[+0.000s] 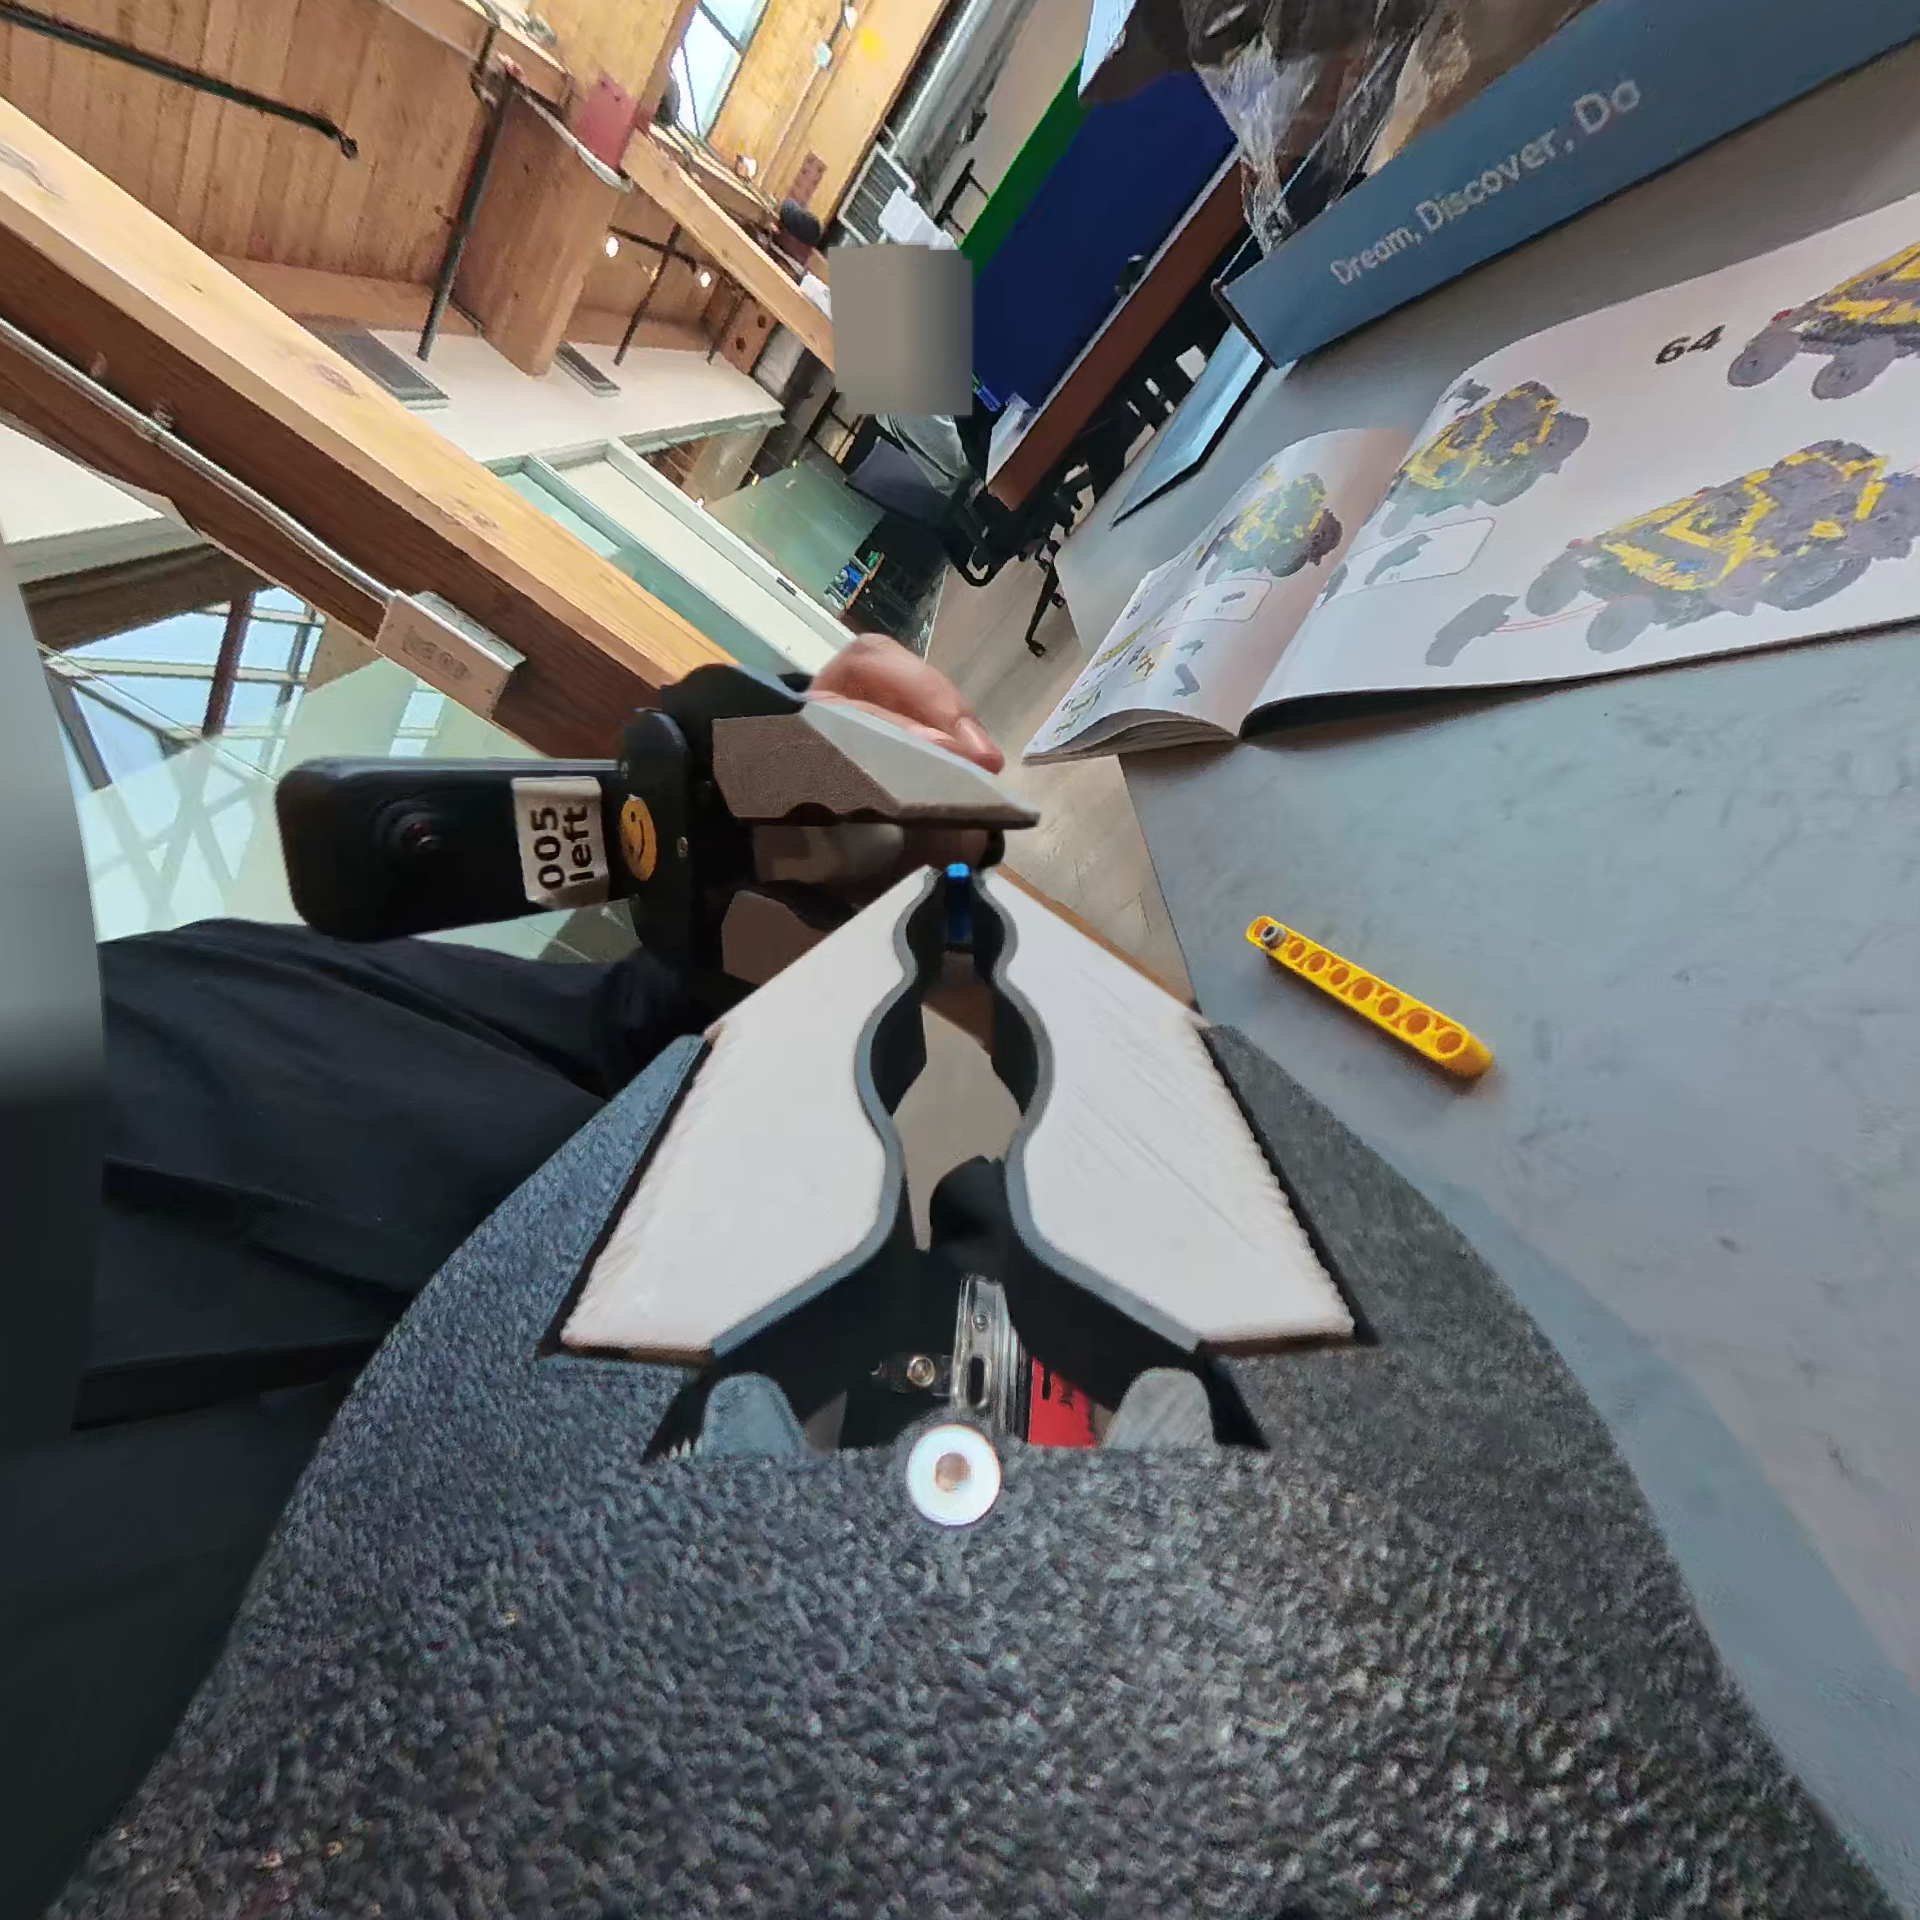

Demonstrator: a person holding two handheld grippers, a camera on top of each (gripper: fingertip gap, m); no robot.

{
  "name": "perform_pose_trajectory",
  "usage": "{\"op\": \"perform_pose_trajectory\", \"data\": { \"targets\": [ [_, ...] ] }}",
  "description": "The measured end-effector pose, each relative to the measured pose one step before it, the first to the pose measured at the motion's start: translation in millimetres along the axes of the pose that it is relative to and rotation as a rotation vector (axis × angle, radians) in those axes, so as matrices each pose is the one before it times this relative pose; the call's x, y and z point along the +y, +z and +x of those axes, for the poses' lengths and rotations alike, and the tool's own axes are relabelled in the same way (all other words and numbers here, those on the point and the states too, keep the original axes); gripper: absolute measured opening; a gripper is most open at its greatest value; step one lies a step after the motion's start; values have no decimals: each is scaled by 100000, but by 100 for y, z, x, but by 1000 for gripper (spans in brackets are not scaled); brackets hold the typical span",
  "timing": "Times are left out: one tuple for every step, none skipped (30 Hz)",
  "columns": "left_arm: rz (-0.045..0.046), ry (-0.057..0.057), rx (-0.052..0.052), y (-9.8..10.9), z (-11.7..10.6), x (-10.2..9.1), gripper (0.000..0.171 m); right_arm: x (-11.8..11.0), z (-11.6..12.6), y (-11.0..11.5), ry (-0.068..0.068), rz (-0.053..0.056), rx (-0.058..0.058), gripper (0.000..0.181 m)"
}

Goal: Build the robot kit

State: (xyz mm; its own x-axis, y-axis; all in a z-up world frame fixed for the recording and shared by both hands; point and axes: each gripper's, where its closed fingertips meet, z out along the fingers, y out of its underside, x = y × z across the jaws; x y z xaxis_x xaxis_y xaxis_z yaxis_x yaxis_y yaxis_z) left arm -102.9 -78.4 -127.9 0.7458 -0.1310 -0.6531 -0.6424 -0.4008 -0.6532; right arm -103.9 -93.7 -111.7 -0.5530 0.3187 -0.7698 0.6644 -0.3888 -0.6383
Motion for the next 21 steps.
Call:
{"op": "perform_pose_trajectory", "data": {
  "targets": [
    [70, -6059, -907, -59, -244, 86, 20, -204, -164, -127, -437, 1807, -986, 3],
    [525, -7897, -179, -104, -179, 31, 21, -246, -108, -121, -916, 2283, -334, 3],
    [1247, -8800, 1763, -129, 83, -64, 22, -198, -201, -60, -1571, 1824, -747, 3],
    [1547, -8907, 2994, -146, 264, -121, 20, -131, -321, -15, -1585, 1141, -1322, 3],
    [942, -8205, 3170, -93, 278, -56, 17, -110, -242, 15, -1672, 935, -639, 3],
    [221, -6704, 3398, -29, 285, 31, 13, 9, -183, 61, -2151, -2, -211, 3],
    [358, -5407, 3331, -18, 253, -30, 11, 164, -140, 115, -2192, -1142, 171, 3],
    [945, -4682, 2715, -30, 182, -158, 11, 177, -98, 124, -2519, -1057, 565, 3],
    [1628, -4066, 2323, -47, 132, -304, 10, 132, -99, 94, -2925, -575, 570, 4],
    [2220, -3640, 2218, -91, 145, -415, 9, -64, -181, 26, -3138, 731, 219, 4],
    [2158, -3683, 1758, -90, 94, -397, 8, -166, -92, -65, -3123, 1226, 706, 4],
    [1504, -3349, 1542, -51, 55, -290, 8, -93, -67, -59, -3037, 392, 807, 4],
    [1119, -2901, 1688, -24, 65, -174, 4, 8, -95, -30, -2436, -183, 526, 4],
    [1035, -2455, 1296, -34, 50, -126, 2, -14, -9, -25, -1587, -18, 898, 3],
    [757, -1489, 796, 0, 16, -47, 2, 8, 39, -22, -1282, 161, 1031, 4],
    [487, -683, 182, 36, -3, -4, 2, 10, 19, -26, -921, 445, 657, 4],
    [322, -283, -273, 64, -8, 17, 2, 12, 47, -43, -94, 528, 375, 4],
    [175, -39, -498, 62, -16, 20, 2, 24, 37, -32, 426, 545, 55, 4],
    [-32, 331, -644, 55, -21, 30, 2, 46, 7, -12, 598, 411, -324, 4],
    [-88, 957, -575, 36, -14, 46, 1, 73, 34, -8, 272, 45, 81, 4],
    [-218, 1518, -512, -2, -32, 72, 1, 141, 128, -15, -263, -850, 861, 4]
  ]
}}
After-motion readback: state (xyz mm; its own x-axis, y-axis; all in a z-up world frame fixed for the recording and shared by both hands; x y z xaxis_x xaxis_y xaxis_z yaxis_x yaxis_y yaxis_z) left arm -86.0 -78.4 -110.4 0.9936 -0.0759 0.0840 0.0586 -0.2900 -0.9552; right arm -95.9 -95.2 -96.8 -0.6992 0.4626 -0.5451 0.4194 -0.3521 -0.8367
